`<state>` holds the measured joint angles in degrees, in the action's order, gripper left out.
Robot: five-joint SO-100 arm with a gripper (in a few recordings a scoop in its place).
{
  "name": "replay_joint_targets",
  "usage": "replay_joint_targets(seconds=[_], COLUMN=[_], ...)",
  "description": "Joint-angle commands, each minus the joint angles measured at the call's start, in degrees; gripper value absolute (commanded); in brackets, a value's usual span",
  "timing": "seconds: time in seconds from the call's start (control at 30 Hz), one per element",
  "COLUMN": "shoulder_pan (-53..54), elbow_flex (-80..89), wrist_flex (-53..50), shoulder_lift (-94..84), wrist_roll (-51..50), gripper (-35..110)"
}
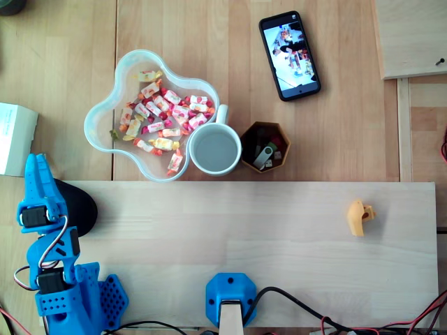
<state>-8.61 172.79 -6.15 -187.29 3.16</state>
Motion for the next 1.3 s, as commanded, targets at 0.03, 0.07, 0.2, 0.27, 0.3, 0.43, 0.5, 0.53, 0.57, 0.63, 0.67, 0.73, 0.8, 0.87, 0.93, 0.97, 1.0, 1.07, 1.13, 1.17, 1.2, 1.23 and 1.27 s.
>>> replay_joint_targets(seconds=[0.03, 0.07, 0.2, 0.27, 0.3, 0.43, 0.5, 0.53, 0.57, 0.63, 0.67, 0.73, 0.8, 0.87, 0.93, 0.97, 1.0, 1.07, 1.13, 1.17, 1.2, 1.23, 1.27], shoulder_pan=[0.44, 0.44, 0.44, 0.44, 0.44, 0.44, 0.44, 0.44, 0.44, 0.53, 0.53, 0.53, 0.53, 0.53, 0.53, 0.53, 0.53, 0.53, 0.79, 1.41, 2.37, 3.6, 5.1], elbow_flex=[4.39, 4.39, 4.39, 4.39, 4.39, 4.31, 3.78, 3.34, 3.25, 2.29, 1.05, -2.37, -6.94, -11.87, -16.35, -18.46, -20.3, -23.29, -25.49, -26.19, -26.63, -26.98, -27.16], wrist_flex=[0.88, 0.88, 0.88, 0.88, 0.88, 0.88, 0.88, 0.88, 0.88, 0.88, 0.88, 0.88, 0.88, 0.88, 0.62, 0.53, 0.44, 0.18, 0.0, 0.0, -0.09, -0.09, -0.18], shoulder_lift=[2.29, 2.29, 2.2, 2.2, 2.2, 2.29, 3.08, 3.43, 3.78, 5.36, 6.68, 10.46, 15.21, 20.04, 24.52, 26.46, 28.13, 30.85, 33.13, 34.1, 35.07, 36.04, 36.83], wrist_roll=[0.09, 0.09, 0.09, 0.09, 0.09, 0.09, 0.09, 0.09, 0.09, 0.0, 0.0, 0.0, 0.0, 0.0, -0.09, -0.09, -0.09, -0.97, -3.96, -6.15, -8.96, -12.3, -16.26], gripper=[13, 13, 13, 13, 13, 13, 13, 13, 13, 13, 13, 13, 13, 13, 13, 13, 13, 13, 13, 13, 13, 13, 13])
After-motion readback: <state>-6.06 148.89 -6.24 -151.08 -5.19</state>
